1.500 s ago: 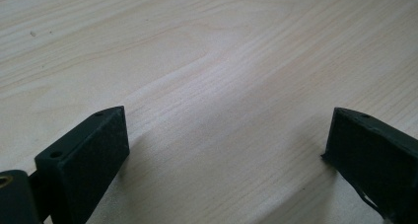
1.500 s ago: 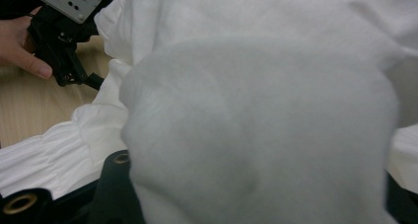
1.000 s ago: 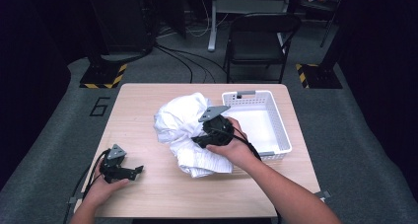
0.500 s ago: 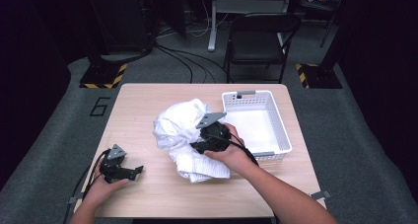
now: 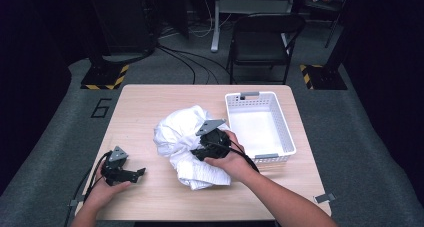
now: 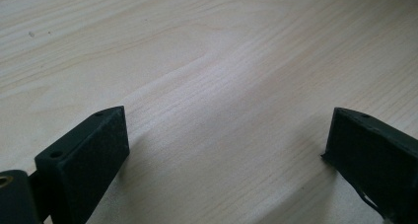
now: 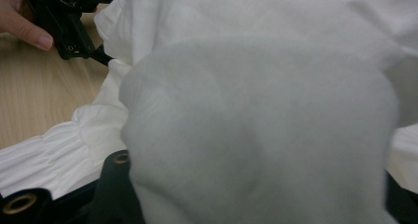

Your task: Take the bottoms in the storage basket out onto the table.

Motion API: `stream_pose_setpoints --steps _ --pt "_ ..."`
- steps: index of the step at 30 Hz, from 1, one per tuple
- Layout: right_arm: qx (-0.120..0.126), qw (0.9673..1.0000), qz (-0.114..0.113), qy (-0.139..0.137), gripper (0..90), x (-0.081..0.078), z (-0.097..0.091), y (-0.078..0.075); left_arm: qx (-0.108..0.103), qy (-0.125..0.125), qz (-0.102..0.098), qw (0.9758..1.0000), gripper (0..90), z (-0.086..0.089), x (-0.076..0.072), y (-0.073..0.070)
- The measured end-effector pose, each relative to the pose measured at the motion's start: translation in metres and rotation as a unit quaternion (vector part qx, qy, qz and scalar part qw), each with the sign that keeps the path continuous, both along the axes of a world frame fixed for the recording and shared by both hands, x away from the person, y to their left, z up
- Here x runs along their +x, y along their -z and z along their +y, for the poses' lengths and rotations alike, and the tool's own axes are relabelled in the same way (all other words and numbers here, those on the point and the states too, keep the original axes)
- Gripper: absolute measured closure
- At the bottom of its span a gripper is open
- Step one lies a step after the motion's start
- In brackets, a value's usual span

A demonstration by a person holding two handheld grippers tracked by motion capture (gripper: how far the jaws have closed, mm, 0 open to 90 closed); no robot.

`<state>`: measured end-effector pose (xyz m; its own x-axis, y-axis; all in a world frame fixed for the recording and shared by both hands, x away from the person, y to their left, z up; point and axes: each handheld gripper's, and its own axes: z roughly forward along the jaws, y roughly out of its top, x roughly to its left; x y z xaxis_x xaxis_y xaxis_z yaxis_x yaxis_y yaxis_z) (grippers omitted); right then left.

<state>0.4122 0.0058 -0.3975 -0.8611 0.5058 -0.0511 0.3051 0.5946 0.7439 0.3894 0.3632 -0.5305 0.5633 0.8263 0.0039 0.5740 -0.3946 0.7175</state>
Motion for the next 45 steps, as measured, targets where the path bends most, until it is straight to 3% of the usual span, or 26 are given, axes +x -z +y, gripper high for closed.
stream_pose_setpoints --steps 24,45 --pt "-0.003 0.9999 0.006 0.009 44.4 -0.002 0.012 0.021 0.000 0.000 0.000 1.0000 2.6 0.000 0.000 0.000" --pt "-0.021 0.9993 0.022 0.022 42.9 0.000 0.020 0.052 -0.002 -0.001 -0.001 1.0000 2.6 0.000 0.000 0.000"
